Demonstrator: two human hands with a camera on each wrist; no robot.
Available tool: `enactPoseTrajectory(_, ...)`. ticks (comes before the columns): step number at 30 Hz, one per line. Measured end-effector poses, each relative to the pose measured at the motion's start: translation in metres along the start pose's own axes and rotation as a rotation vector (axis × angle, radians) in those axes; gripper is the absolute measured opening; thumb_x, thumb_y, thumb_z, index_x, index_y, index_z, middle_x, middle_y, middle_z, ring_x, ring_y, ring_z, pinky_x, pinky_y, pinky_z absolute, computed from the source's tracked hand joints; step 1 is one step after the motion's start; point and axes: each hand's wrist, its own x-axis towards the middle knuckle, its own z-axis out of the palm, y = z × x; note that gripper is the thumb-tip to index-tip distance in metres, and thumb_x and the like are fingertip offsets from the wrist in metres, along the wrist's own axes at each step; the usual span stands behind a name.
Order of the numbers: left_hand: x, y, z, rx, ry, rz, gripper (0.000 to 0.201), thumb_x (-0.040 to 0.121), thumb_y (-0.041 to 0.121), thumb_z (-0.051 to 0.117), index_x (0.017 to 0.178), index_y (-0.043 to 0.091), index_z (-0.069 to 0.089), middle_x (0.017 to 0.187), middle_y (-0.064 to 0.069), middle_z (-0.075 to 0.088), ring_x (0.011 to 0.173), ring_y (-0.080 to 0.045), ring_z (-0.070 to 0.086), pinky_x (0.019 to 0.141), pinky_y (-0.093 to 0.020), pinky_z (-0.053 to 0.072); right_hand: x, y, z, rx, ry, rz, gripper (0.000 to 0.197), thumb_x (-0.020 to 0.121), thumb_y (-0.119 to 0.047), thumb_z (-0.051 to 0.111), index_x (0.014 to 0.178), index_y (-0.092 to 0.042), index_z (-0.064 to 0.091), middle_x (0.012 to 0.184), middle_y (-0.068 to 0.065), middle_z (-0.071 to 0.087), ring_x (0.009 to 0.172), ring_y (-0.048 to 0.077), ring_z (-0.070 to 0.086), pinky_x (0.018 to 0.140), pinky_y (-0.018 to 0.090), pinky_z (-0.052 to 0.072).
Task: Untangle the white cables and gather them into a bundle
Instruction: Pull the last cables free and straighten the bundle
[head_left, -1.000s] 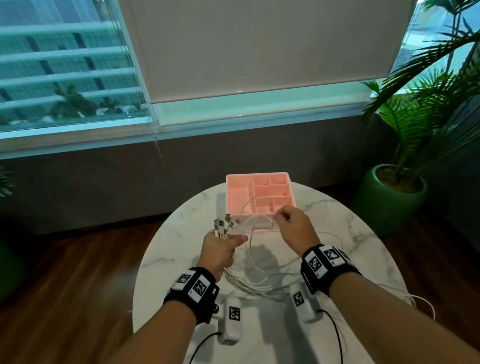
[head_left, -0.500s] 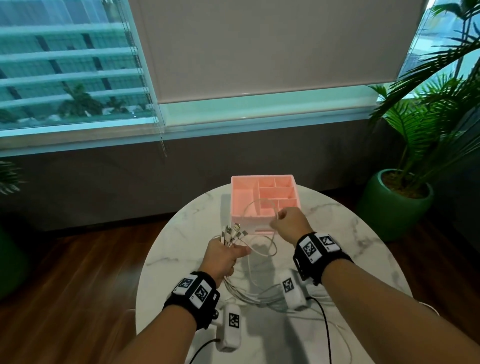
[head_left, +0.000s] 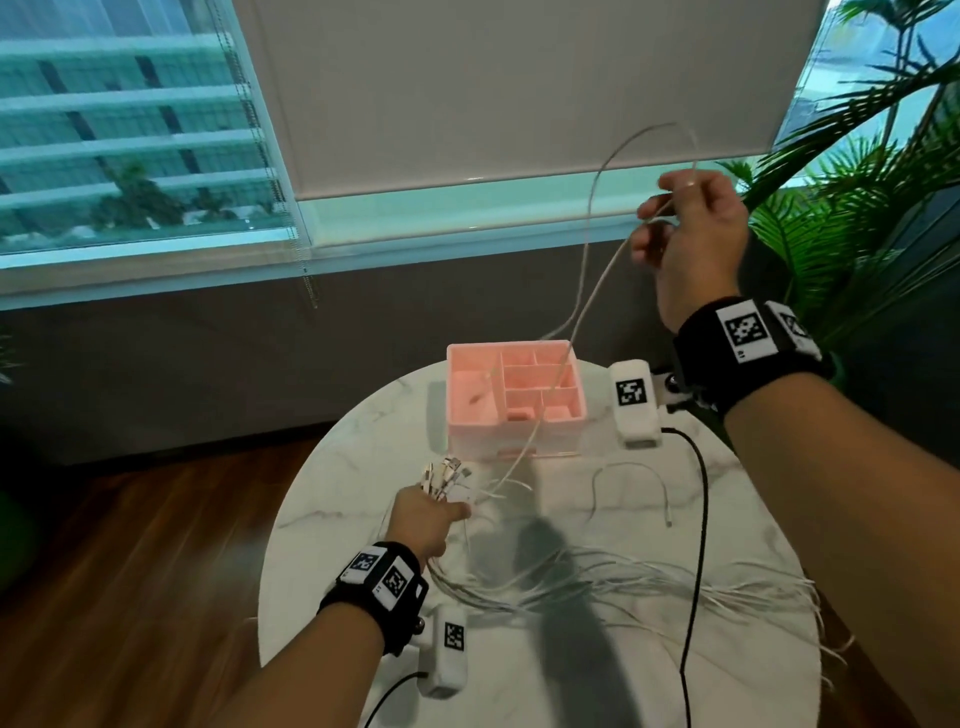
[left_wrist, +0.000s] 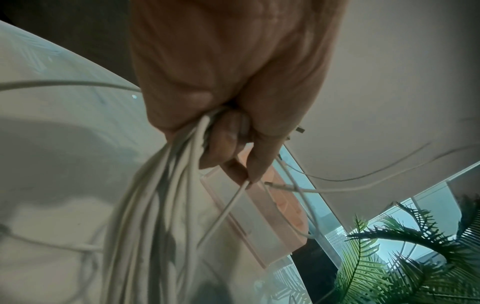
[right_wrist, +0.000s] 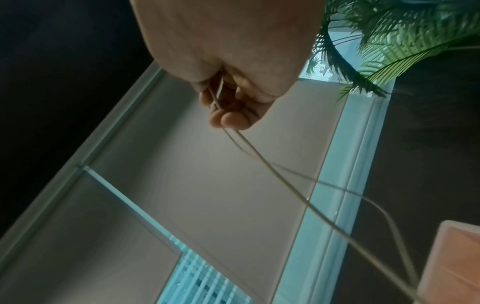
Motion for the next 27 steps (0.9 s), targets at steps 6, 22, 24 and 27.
enactPoseTrajectory(6, 0.000, -0.005, -0.001, -0.025, 0.022, 0.000, 0.028, 0.077, -0.006, 0.078, 0.071, 0.008, 0.055, 0.049, 0.000, 0.032, 0.038, -0.014, 0.025, 0.042, -0.022, 0.023, -0.001, 0.046, -0.040, -0.222, -0.026, 0.129, 0.018, 0.103, -0.021, 0.047, 0.092, -0.015, 0.061, 0.081, 0.009, 0.064, 0.057, 0.017, 0.060, 0.054, 0.029, 0.052)
enactPoseTrajectory(22, -0.012, 0.015, 0.001, -0.131, -0.096, 0.136, 0.015, 0.082, -0.005, 0.075, 0.079, 0.005, 0.065, 0.049, 0.005, 0.042, 0.041, -0.011, 0.026, 0.041, -0.019, 0.021, -0.127, 0.183, -0.094, -0.870, -0.617, 0.615, 0.018, 0.099, -0.015, 0.055, 0.090, -0.005, 0.066, 0.069, 0.010, 0.068, 0.049, 0.021, 0.061, 0.049, 0.027, 0.048)
enactPoseTrajectory(24, -0.013, 0.017, 0.001, -0.146, -0.123, 0.149, 0.019, 0.083, -0.005, 0.075, 0.075, 0.006, 0.062, 0.050, 0.003, 0.039, 0.040, -0.011, 0.024, 0.042, -0.019, 0.020, -0.138, 0.189, -0.094, -0.958, -0.744, 0.693, 0.018, 0.098, -0.018, 0.056, 0.088, -0.010, 0.068, 0.065, 0.006, 0.068, 0.046, 0.018, 0.057, 0.048, 0.025, 0.046)
enactPoseTrajectory(27, -0.013, 0.019, 0.000, -0.163, -0.171, 0.166, 0.018, 0.084, -0.005, 0.075, 0.075, 0.004, 0.061, 0.051, 0.001, 0.035, 0.041, -0.011, 0.022, 0.042, -0.018, 0.018, -0.145, 0.194, -0.089, -1.138, -0.932, 0.690, 0.016, 0.095, -0.024, 0.062, 0.092, -0.014, 0.073, 0.070, 0.002, 0.067, 0.051, 0.015, 0.057, 0.052, 0.022, 0.045)
